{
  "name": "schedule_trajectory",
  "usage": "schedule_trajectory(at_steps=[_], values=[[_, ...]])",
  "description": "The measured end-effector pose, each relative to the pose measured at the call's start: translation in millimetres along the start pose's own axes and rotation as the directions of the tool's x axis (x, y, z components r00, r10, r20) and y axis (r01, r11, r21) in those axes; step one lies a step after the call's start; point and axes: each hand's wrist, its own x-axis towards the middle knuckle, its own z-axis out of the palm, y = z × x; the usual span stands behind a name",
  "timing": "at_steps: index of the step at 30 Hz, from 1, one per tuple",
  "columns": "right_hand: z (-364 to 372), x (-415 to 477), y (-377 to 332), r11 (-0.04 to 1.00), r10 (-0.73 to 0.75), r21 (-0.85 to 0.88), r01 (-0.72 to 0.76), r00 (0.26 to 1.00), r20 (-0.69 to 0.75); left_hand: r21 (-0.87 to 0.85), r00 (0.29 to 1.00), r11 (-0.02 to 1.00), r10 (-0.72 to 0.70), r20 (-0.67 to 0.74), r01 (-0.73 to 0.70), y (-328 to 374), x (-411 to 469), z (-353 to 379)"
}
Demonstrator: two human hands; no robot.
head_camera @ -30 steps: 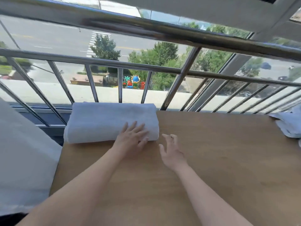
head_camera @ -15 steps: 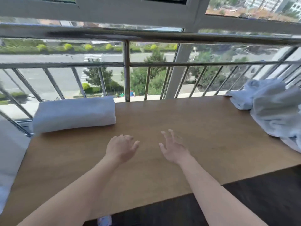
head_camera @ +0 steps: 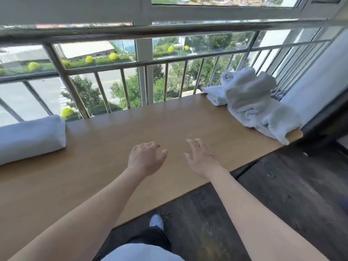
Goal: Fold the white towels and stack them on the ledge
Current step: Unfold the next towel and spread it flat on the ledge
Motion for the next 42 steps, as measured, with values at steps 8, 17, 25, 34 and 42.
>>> schedule_trajectory(at_steps=[8, 17, 25, 34, 42], values=[[-28, 23, 93, 0.996, 0.073, 0.048, -0.077, 0.994, 0.081, -0.129, 0.995, 0.987, 0.095, 0.011, -0.093, 109, 95, 31], [-66, 76, 217, 0.943, 0.303, 0.128, -0.306, 0.952, 0.042, -0.161, 0.968, 0.967, 0.218, 0.125, -0.197, 207, 199, 73], [-87, 133, 272, 0.876, 0.447, 0.232, -0.423, 0.893, -0.059, -0.068, 0.952, 0.952, 0.302, 0.039, -0.3, 253, 278, 58], [-112, 194, 365, 0.856, 0.514, 0.185, -0.483, 0.837, -0.189, 0.009, 0.935, 0.935, 0.353, 0.033, -0.354, 335, 347, 82], [-140, 252, 492, 0.745, 0.663, 0.198, -0.637, 0.741, -0.108, -0.109, 0.975, 0.975, 0.182, -0.125, -0.196, 414, 429, 120]])
